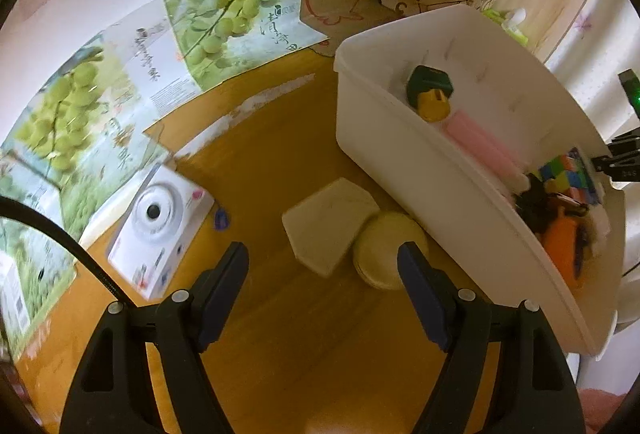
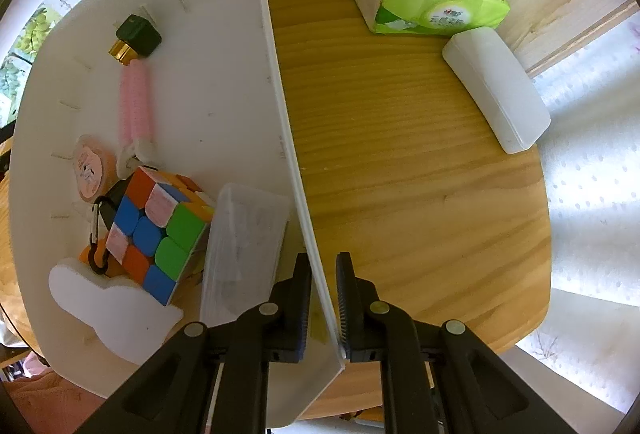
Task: Organize rigid objects
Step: 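Move the left tool down to the beige hexagonal box, then close the left tool on the beige box and lift it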
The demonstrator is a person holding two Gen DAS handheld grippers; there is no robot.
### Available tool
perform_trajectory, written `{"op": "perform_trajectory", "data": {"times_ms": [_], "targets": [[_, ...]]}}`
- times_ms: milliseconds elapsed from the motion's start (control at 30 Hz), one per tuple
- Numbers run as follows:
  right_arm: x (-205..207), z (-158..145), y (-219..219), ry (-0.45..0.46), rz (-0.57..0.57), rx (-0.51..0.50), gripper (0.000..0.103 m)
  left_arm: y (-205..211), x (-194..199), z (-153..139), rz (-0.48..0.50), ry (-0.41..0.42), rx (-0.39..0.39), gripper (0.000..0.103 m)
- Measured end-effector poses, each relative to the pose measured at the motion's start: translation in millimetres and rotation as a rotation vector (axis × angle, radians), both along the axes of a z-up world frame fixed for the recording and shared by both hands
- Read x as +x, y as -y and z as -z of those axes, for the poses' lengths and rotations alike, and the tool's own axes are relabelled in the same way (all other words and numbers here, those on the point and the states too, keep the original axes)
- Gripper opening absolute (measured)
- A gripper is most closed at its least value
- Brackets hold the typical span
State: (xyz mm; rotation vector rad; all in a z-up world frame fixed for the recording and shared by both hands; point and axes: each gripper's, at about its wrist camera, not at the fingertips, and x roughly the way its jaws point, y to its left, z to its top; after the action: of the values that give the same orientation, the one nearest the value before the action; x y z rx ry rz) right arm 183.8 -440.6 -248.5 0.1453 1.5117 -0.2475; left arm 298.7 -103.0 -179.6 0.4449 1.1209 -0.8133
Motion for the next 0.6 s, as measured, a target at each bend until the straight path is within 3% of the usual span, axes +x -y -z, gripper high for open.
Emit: {"op": "perform_trajectory", "data": {"times_ms": [600], "targets": [[9,3,-8,-0.031,0.001,-0.031,0.015,20,21,30,0.069,-0.045,-0.012,0.080]]}}
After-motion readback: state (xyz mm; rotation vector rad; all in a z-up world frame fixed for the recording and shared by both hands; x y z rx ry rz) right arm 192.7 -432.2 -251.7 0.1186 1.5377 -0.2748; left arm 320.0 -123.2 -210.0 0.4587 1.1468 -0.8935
